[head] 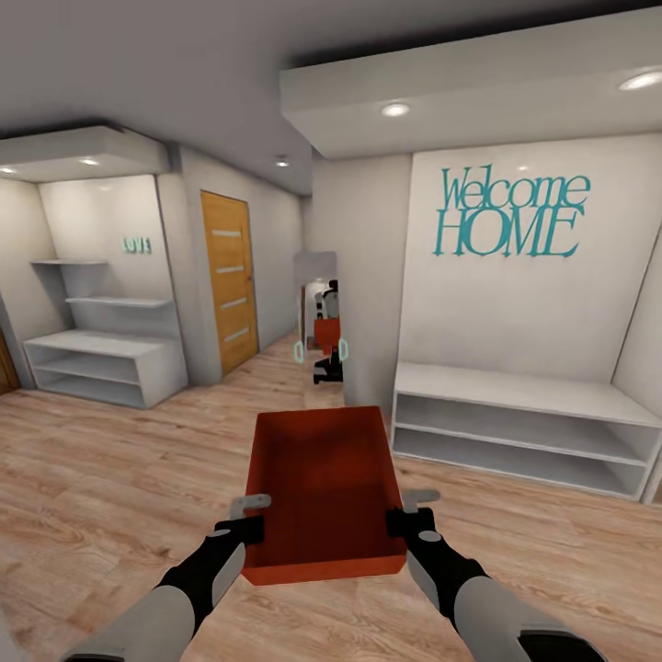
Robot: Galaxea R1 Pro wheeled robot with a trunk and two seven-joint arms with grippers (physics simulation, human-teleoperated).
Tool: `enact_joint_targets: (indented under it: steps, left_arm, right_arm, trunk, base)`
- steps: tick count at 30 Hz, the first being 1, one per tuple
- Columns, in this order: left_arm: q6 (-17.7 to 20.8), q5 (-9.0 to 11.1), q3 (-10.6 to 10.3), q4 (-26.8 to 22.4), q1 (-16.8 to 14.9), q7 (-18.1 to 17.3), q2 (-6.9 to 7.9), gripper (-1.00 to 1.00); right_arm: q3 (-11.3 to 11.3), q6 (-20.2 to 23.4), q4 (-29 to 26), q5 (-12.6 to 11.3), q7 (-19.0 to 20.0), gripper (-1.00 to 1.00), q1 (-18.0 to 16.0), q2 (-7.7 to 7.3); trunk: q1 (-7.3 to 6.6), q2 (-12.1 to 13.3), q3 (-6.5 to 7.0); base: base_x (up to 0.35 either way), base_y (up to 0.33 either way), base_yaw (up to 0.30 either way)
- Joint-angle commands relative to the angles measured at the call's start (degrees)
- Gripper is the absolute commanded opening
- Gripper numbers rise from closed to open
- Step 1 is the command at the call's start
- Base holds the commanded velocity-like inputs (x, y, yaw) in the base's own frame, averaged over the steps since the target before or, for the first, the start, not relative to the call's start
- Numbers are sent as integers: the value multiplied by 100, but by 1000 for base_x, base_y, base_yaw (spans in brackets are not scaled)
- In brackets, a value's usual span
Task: Move the two storage containers from the living room to the garage. In the garage, place one container on the floor and stack the other container on top of it (either order is fine).
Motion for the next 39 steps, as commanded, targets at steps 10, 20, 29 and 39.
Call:
enact_joint_targets:
  steps: [10,20,29,39]
  left_arm:
    - [36,-91,158,-159,-5,55,-3,-100]
    - [36,-90,160,-159,-5,55,-3,-100]
    - [36,-92,163,-159,-5,55,-3,-100]
    - [36,-91,161,-159,-5,55,-3,-100]
  right_arm:
    - [-6,-16,22,-10,52,-100,-1,37]
    - [-6,-16,22,-17,53,-100,-2,36]
    - [-9,-16,22,-17,54,-100,-2,34]
    - [-15,27,22,-5,56,-100,0,32]
  trunk:
    - [4,-6,-9]
    - [4,-6,-9]
    - [4,-6,-9]
    - [4,-6,-9]
  base:
    - [322,0,0]
    - [321,0,96]
    - [322,0,266]
    - [321,0,77]
